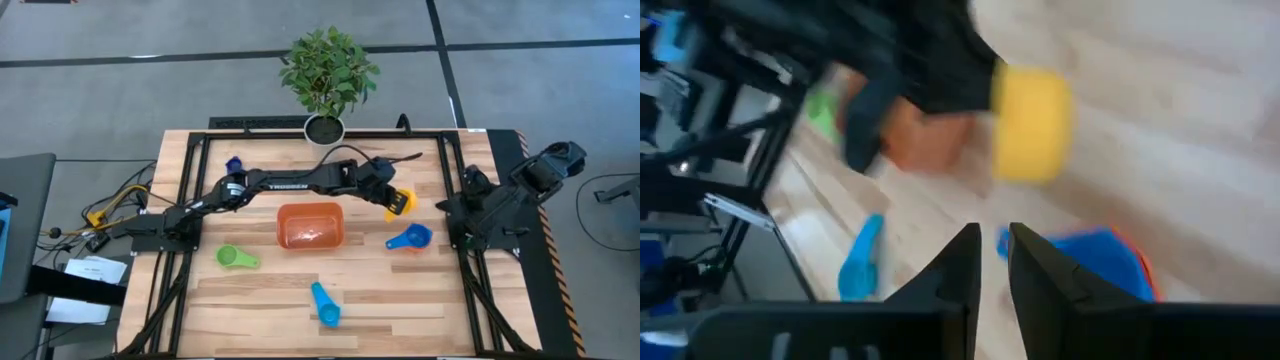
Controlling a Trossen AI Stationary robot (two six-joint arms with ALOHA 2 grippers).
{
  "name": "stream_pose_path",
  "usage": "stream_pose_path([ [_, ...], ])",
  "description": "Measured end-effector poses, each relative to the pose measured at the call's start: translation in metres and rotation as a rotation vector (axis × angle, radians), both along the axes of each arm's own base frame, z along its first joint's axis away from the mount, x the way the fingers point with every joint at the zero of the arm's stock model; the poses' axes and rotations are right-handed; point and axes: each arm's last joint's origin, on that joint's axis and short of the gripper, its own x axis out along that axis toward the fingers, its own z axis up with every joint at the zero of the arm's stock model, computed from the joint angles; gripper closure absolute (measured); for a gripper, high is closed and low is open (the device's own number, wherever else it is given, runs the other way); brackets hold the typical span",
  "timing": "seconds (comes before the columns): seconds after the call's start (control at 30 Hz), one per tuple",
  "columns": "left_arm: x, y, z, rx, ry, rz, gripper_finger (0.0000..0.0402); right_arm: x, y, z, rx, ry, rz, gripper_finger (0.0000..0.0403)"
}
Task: Nest measuring cups in basket
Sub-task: Stack the yellow measuring cup on top of the blue measuring cup
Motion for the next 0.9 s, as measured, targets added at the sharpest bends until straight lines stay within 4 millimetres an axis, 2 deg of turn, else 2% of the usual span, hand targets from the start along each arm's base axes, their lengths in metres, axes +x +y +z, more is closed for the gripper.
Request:
stream_pose_path([
  [0.2,-0.001,-0.001,-0.002,-0.048,0.010,0.018,0.0401,0.022,0.009,-0.001,-0.278,0.023,0.013,0.0288],
  [0.33,0.000,-0.002,0.000,-0.103,-0.016,0.013,0.0401,0.042,0.017,-0.008,-0.414,0.107,0.031,0.0239],
  [0.47,0.001,-0.002,0.010,-0.149,-0.060,-0.021,0.0401,0.061,0.027,-0.015,-0.543,0.173,0.081,0.0187],
  [0.57,0.002,-0.004,0.012,-0.168,-0.077,-0.059,0.0401,0.071,0.031,-0.022,-0.594,0.233,0.074,0.0166],
  [0.7,0.002,-0.005,0.013,-0.197,-0.083,-0.096,0.0401,0.079,0.028,-0.028,-0.539,0.269,-0.012,0.0172],
  [0.9,0.001,-0.004,0.011,-0.217,-0.060,-0.104,0.0401,0.081,0.024,-0.030,-0.455,0.287,-0.067,0.0232],
])
